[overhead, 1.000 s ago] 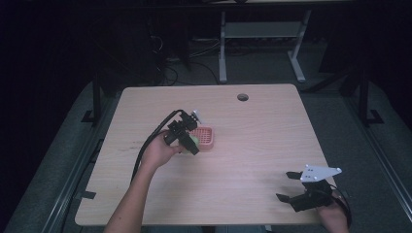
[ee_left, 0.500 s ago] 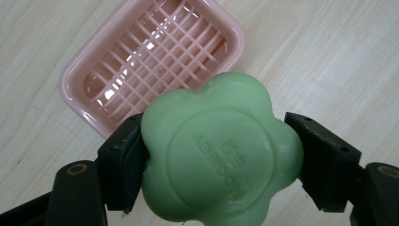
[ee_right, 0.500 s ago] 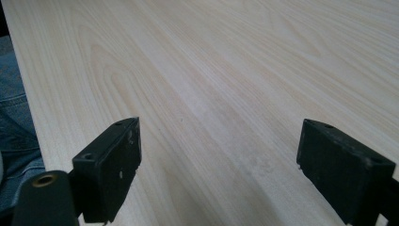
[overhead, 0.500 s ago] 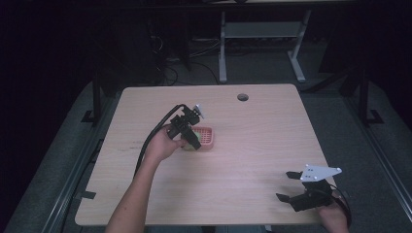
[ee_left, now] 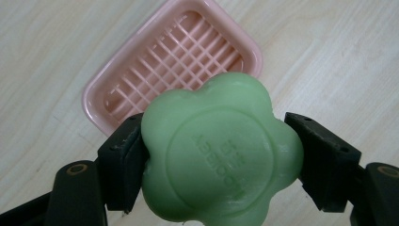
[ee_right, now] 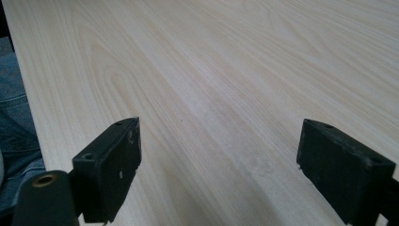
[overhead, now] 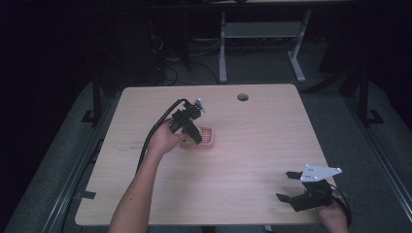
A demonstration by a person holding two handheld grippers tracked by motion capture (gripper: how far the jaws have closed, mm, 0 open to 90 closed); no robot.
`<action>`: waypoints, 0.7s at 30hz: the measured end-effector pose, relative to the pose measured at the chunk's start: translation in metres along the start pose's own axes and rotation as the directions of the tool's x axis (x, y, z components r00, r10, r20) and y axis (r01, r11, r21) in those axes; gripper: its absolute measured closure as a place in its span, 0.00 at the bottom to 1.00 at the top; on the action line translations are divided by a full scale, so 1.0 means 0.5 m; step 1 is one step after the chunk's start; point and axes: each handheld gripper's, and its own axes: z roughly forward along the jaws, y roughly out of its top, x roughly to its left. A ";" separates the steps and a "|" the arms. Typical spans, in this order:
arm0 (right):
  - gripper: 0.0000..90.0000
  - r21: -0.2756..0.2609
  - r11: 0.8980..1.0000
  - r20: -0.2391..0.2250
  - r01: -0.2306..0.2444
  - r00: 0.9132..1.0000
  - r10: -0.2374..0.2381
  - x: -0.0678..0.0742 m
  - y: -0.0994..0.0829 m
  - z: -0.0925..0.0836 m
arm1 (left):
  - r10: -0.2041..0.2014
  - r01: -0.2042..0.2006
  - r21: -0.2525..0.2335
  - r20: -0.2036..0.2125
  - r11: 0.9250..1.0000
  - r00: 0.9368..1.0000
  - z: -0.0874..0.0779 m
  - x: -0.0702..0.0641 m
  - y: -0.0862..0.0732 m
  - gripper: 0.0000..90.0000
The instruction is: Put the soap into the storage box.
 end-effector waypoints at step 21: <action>0.15 -0.005 1.000 -0.004 -0.002 1.000 0.001 0.000 0.000 -0.002 | -0.029 0.030 0.050 -0.022 0.998 0.999 0.044 0.023 0.054 0.29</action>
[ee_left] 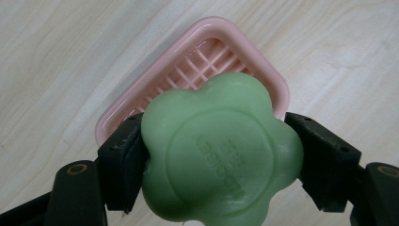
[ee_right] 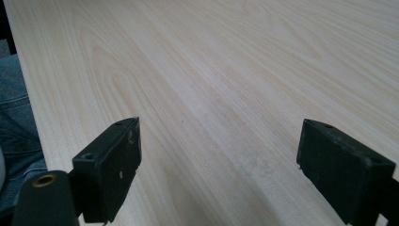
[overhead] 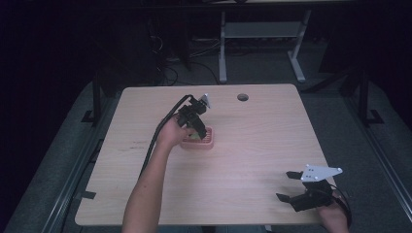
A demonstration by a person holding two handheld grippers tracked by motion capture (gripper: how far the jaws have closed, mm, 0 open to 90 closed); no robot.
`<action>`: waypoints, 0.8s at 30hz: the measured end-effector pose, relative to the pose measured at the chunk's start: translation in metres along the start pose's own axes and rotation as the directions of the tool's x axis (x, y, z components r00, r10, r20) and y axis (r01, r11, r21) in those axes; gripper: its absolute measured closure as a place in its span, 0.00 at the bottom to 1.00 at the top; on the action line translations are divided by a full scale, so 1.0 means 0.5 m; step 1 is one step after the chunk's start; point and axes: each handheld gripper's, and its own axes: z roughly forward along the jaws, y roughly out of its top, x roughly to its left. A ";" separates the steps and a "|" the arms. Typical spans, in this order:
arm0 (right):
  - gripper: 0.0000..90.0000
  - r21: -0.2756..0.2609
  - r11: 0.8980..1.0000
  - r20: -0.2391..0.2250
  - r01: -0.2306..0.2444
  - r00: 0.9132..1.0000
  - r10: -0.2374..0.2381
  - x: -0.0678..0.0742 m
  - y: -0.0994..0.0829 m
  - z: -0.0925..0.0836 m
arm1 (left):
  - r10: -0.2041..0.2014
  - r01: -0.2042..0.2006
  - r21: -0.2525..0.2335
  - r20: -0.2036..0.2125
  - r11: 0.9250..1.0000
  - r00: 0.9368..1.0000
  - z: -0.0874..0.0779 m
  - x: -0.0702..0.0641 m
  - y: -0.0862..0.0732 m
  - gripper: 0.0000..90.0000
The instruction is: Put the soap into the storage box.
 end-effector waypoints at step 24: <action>0.15 -0.005 1.000 0.003 0.000 1.000 0.000 0.001 0.000 -0.002 | -0.087 0.086 0.032 0.033 0.996 0.996 0.060 0.016 0.017 0.29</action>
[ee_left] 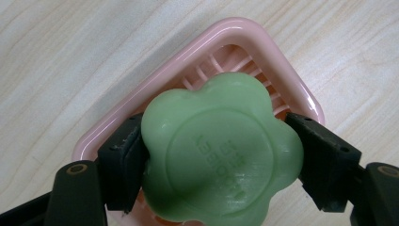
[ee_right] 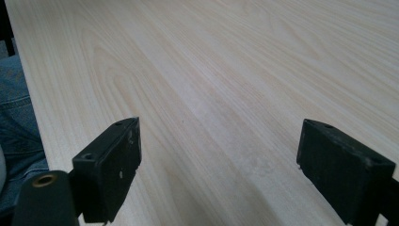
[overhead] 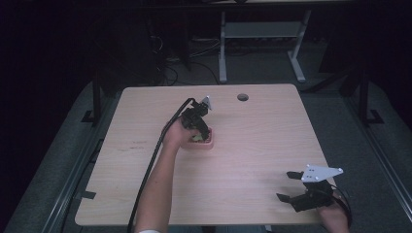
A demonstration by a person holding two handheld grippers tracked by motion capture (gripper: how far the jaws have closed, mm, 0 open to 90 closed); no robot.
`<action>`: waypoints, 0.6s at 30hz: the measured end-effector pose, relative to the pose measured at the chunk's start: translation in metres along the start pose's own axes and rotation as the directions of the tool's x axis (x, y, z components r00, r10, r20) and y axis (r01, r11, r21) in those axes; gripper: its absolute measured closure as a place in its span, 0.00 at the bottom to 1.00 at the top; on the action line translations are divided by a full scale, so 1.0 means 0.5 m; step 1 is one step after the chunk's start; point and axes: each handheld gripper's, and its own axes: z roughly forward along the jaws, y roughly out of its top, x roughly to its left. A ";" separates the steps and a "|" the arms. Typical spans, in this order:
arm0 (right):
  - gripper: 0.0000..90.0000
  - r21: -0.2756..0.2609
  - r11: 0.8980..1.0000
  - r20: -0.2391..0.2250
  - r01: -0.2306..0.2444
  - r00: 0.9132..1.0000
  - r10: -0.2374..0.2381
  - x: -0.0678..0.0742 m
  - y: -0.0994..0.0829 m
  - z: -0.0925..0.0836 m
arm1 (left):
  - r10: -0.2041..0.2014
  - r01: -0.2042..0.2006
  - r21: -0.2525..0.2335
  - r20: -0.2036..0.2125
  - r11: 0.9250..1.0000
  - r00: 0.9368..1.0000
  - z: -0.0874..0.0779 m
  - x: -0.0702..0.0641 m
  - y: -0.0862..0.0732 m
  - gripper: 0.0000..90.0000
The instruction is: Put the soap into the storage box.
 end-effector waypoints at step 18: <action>0.15 -0.002 1.000 0.001 -0.001 1.000 0.001 0.001 -0.001 -0.001 | -0.011 0.011 0.011 -0.009 1.000 1.000 0.012 0.005 -0.002 0.29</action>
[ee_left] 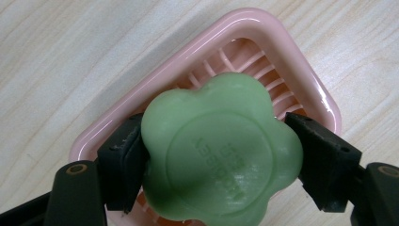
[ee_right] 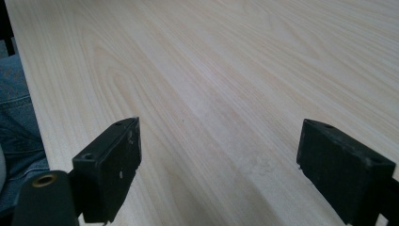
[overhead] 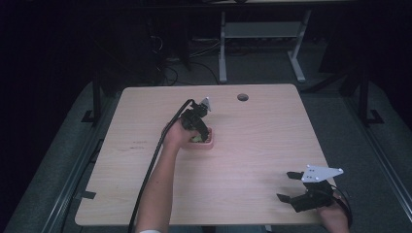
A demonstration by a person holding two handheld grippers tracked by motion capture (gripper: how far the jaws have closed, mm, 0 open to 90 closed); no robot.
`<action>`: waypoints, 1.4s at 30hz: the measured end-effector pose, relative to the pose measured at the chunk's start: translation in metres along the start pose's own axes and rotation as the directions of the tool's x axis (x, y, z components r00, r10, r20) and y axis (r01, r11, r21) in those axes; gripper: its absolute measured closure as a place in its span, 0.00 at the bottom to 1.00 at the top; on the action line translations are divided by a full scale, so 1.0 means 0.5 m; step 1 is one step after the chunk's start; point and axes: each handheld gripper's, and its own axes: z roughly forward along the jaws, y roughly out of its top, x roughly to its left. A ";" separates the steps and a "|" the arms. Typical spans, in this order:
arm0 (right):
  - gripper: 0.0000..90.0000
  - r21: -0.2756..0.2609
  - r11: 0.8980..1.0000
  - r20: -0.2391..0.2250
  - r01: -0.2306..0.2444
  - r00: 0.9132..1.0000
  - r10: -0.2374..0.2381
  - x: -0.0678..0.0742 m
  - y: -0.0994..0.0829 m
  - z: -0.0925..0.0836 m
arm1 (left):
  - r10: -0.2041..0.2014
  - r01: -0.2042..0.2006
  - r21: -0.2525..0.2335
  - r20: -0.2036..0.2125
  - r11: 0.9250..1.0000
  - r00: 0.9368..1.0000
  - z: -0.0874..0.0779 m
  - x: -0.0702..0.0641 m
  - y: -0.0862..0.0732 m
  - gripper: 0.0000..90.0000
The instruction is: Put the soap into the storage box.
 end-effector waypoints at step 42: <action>0.15 0.016 1.000 0.001 -0.004 1.000 0.004 0.001 -0.002 0.001 | 0.060 -0.062 -0.062 -0.034 0.996 0.998 -0.044 -0.018 -0.026 0.25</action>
